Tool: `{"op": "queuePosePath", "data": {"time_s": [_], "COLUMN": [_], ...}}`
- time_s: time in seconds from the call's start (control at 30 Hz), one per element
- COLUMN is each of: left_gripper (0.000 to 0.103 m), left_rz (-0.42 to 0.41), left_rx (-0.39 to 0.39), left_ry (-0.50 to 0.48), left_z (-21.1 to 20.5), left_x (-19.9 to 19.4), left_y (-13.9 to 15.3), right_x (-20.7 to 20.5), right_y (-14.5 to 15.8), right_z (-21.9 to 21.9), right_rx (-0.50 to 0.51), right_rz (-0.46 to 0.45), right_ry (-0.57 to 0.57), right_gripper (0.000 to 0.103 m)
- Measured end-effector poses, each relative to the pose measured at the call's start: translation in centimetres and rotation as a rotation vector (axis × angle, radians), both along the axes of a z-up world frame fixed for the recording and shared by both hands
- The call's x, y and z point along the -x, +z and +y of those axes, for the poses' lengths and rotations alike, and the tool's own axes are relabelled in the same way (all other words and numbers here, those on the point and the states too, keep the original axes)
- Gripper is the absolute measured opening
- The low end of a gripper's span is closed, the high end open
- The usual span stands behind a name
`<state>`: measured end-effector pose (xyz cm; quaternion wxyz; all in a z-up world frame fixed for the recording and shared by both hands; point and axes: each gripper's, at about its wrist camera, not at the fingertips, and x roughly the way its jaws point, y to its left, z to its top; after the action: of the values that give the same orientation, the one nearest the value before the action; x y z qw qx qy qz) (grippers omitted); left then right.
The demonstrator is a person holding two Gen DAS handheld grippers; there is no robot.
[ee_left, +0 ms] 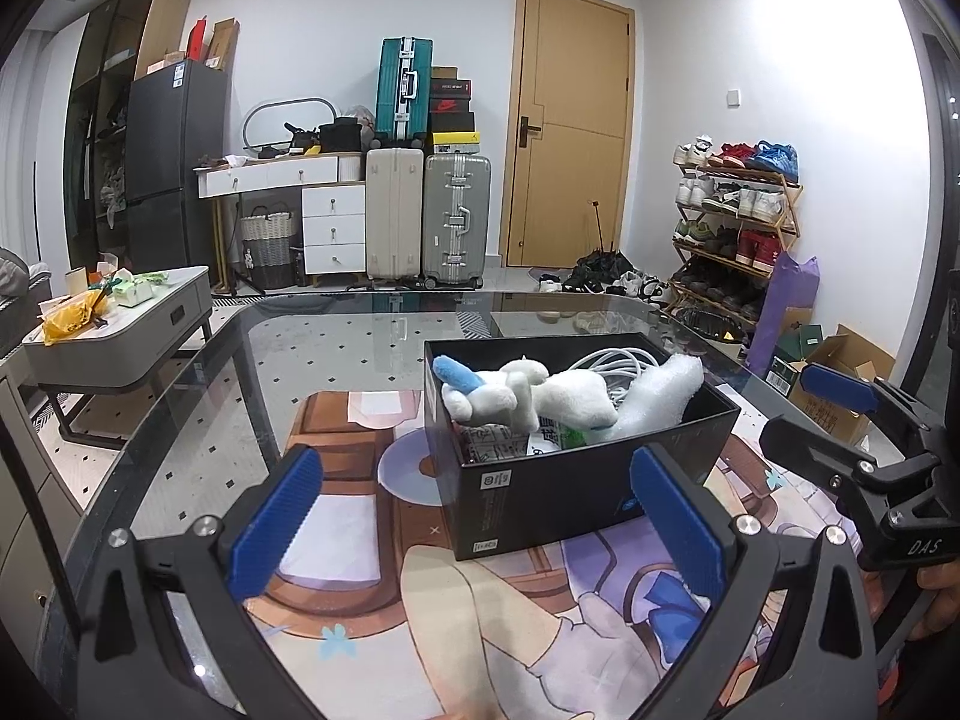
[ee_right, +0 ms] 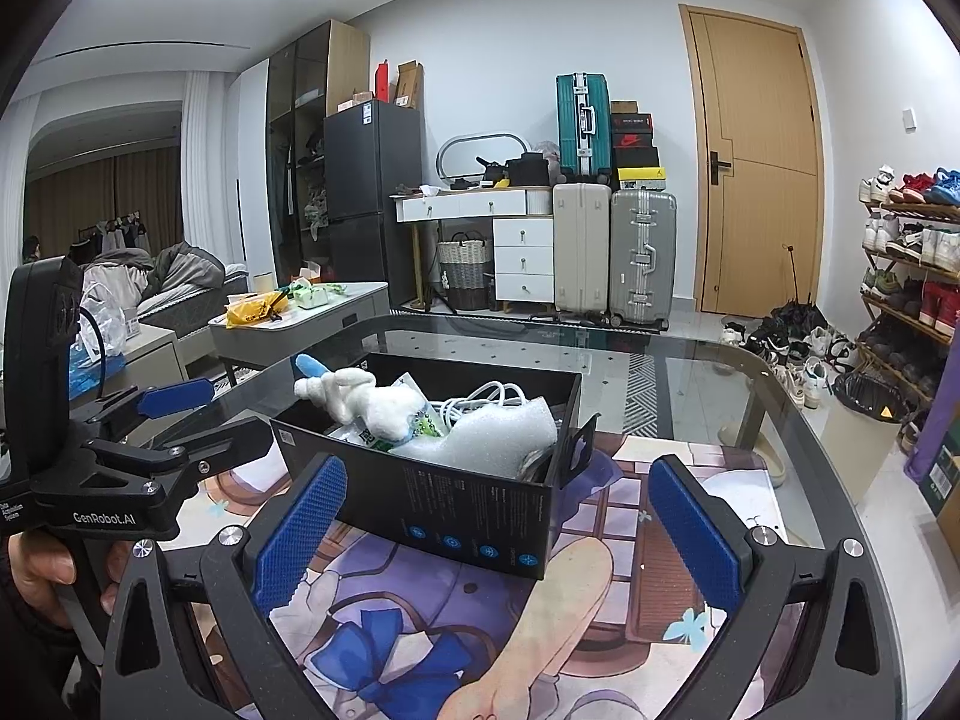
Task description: Organize soft objects
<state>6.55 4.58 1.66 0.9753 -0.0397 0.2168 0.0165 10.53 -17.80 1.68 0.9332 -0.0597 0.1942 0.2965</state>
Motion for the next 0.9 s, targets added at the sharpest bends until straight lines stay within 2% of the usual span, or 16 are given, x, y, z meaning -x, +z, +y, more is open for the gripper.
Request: {"op": "queuePosePath", "data": {"time_s": [0.9], "left_gripper": [0.103], "left_rz": [-0.013], "left_rx": [0.0], "left_ry": [0.002], "left_z": [-0.21], "left_x": [0.33], "left_y": [0.14], "right_x": [0.05], "right_y": [0.0], "right_z": [0.03], "right_rx": [0.0], "right_rz": [-0.001], "right_ry": [0.0], "right_gripper": [0.102]}}
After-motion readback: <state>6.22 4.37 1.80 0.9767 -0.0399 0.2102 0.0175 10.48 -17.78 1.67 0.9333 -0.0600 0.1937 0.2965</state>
